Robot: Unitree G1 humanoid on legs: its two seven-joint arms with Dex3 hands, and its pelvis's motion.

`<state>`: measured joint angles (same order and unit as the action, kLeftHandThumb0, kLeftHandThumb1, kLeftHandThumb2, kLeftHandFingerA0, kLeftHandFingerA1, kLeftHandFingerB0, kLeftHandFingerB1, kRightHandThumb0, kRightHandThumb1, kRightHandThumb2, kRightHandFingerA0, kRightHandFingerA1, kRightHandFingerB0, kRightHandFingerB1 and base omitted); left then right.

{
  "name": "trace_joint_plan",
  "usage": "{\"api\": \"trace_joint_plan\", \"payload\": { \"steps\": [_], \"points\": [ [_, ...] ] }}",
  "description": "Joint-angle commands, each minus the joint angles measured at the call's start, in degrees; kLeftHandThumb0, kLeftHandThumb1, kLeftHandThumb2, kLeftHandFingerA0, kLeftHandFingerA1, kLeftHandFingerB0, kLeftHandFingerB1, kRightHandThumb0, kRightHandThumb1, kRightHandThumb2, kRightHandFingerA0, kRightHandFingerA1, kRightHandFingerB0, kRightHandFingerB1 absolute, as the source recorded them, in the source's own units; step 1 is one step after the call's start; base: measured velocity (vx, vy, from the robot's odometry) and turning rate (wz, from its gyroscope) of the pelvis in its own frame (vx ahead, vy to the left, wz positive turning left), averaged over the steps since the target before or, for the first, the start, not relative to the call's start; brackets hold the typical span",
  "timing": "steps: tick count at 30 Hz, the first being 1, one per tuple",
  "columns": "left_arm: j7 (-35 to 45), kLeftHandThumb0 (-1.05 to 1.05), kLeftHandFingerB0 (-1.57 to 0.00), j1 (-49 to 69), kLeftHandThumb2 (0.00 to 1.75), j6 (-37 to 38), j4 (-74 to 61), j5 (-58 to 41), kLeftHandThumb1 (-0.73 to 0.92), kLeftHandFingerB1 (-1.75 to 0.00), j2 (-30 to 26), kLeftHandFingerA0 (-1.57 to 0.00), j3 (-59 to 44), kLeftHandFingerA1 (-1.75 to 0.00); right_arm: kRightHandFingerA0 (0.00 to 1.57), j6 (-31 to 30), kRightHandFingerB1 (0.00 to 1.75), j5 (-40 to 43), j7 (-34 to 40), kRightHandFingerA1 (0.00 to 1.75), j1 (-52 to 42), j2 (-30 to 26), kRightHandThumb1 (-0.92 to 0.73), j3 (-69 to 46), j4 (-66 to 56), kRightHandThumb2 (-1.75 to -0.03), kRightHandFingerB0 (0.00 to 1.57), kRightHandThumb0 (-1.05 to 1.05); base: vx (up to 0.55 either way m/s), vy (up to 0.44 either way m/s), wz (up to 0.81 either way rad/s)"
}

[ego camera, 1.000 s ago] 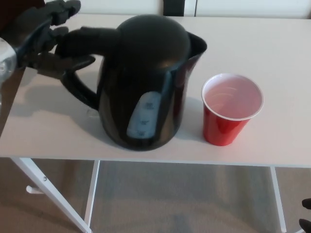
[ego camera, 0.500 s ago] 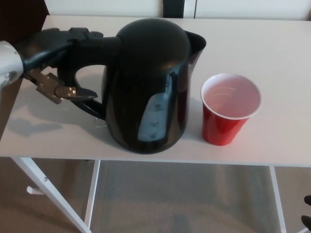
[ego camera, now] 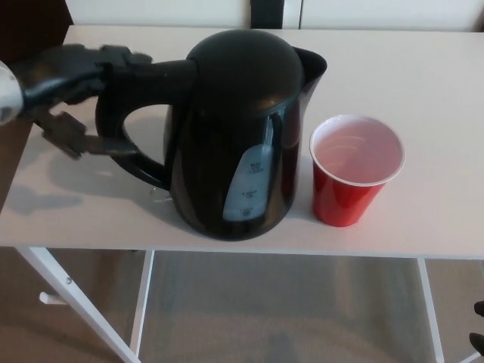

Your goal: The robot walk towards a table in front and uses its left hand to pick up the pot from the base and pour water to the cup on the right hand side

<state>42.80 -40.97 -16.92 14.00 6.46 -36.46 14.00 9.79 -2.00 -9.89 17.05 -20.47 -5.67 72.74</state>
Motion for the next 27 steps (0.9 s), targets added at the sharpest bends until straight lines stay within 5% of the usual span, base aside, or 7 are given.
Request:
{"api": "trace_joint_plan", "payload": {
  "steps": [1, 15, 17, 18, 22, 23, 27],
  "points": [
    [0.62, -0.95, 0.0, -0.13, 0.61, 3.9, 2.64, -1.27, 0.5, 0.0, -1.91, 0.0, -4.07, 0.0, 0.6, -0.62, 0.72, 0.15, -0.26, 0.79, 0.16, -1.02, -0.21, -0.67, 0.56, -0.83, 0.55, -0.3, 0.0, 0.0, 0.0],
    [5.68, -0.79, 0.0, 8.17, 0.56, 7.34, 15.55, -15.3, 0.49, 0.0, -8.4, 0.0, -30.43, 0.0, 0.58, -1.14, 0.71, -0.47, -0.24, 0.78, -0.64, -0.28, -0.23, 0.06, 1.16, -0.83, 0.52, -0.28, 0.0, 0.0, 0.0],
    [5.21, -0.76, 0.0, 13.41, 0.55, 8.84, 17.05, -17.04, 0.48, 0.0, -7.36, 0.0, -34.77, 0.0, 0.59, -0.97, 0.71, -0.68, -0.34, 0.79, -1.49, -0.31, -0.24, 0.28, 1.37, -0.82, 0.52, -0.28, 0.0, 0.0, 0.0],
    [4.69, -0.77, 0.0, 19.87, 0.77, 10.29, 17.28, -17.82, 0.45, 0.0, -6.04, 0.0, -37.62, 0.0, 0.61, -0.9, 0.71, -1.14, -0.09, 0.79, -2.4, -0.32, -0.24, 0.71, 1.56, -0.83, 0.52, -0.3, 0.0, 0.0, 0.0],
    [-0.81, -0.69, 0.0, 35.38, 0.56, 19.1, 18.8, -13.88, 0.53, 0.0, -0.96, 0.0, -38.56, 0.0, 0.61, -0.82, 0.71, -0.57, -0.44, 0.79, -4.85, -0.04, -0.23, 0.32, 2.17, -0.82, 0.53, -0.26, 0.0, 0.0, 0.0],
    [-3.49, -0.79, 0.0, 38.82, 0.82, 19.98, 19.63, -12.84, 0.49, 0.0, 1.33, 0.0, -38.25, -0.06, 0.63, -0.76, 0.71, -0.38, -0.42, 0.8, -5.58, 0.13, -0.23, 0.13, 2.33, -0.82, 0.53, -0.26, 0.0, 0.0, 0.0],
    [-14.69, -0.74, 0.0, 47.19, 1.02, 20.79, 21.52, -9.97, 0.71, -0.17, 9.66, 0.0, -37.59, -0.21, 0.56, -0.06, 0.7, -0.08, -0.26, 0.77, -8.2, 0.63, -0.23, -0.16, 2.6, -0.81, 0.52, -0.23, 0.0, 0.0, 0.0]
  ]
}}
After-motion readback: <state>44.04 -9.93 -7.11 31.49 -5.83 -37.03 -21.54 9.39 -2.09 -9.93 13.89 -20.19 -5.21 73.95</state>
